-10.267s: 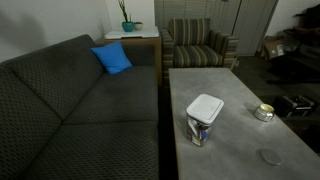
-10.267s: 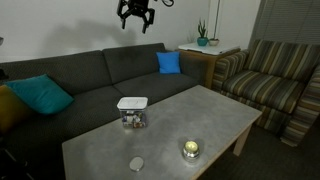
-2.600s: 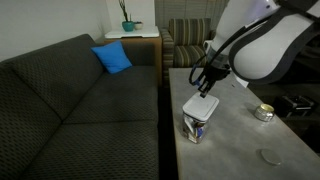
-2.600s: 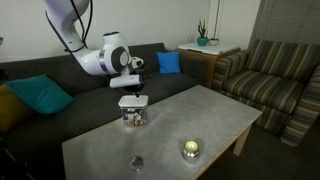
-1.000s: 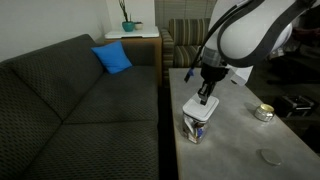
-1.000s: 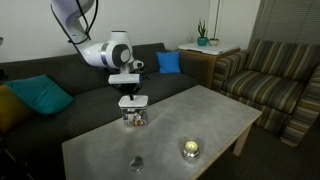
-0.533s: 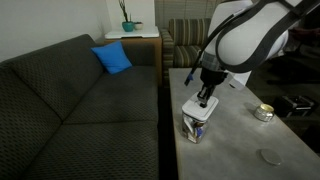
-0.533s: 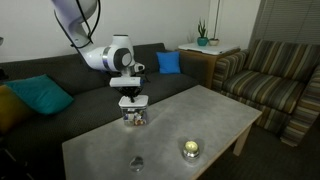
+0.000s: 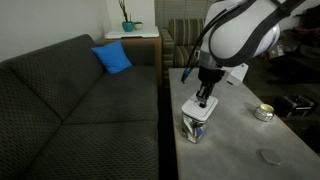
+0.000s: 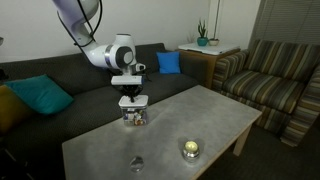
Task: Press the button on the white lid then take the white lid and put it on the table
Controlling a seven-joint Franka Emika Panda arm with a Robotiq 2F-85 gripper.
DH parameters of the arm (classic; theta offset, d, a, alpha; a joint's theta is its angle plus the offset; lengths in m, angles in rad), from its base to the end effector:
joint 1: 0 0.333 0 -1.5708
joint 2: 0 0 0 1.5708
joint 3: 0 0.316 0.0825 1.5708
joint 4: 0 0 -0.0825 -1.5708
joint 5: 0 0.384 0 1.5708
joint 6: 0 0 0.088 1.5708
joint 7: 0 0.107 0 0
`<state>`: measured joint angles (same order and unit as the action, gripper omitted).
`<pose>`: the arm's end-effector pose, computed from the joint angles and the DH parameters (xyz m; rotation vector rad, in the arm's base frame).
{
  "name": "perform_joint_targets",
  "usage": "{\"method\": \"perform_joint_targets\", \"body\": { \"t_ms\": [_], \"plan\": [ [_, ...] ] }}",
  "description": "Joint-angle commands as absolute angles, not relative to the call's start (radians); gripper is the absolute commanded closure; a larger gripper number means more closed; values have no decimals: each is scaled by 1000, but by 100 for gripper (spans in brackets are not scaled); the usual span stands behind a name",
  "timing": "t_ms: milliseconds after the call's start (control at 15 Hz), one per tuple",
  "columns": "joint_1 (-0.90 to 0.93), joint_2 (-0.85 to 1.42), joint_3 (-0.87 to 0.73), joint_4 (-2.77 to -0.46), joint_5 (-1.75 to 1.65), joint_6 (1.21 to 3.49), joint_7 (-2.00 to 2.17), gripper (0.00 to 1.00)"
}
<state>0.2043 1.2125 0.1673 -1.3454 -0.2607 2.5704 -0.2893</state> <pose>0.6567 0.2370 -0.0065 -2.9002 -1.1730 -0.0534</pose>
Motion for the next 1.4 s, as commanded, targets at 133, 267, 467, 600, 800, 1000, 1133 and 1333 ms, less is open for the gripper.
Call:
{"method": "perform_joint_targets", "body": {
  "t_ms": [133, 267, 467, 600, 800, 1000, 1133, 1333],
  "plan": [
    [201, 1321, 201, -1259, -208, 2390, -387, 100],
    [211, 1326, 192, -1237, -203, 2349, -380, 100],
    [225, 1319, 175, -1212, -207, 2310, -359, 100],
    [238, 1286, 158, -1228, -222, 2304, -343, 100],
    [259, 1231, 138, -1269, -249, 2327, -333, 95],
    [282, 1204, 122, -1286, -282, 2337, -329, 69],
    [291, 1182, 120, -1305, -310, 2342, -326, 57],
    [301, 1147, 116, -1326, -336, 2355, -322, 35]
  ]
}}
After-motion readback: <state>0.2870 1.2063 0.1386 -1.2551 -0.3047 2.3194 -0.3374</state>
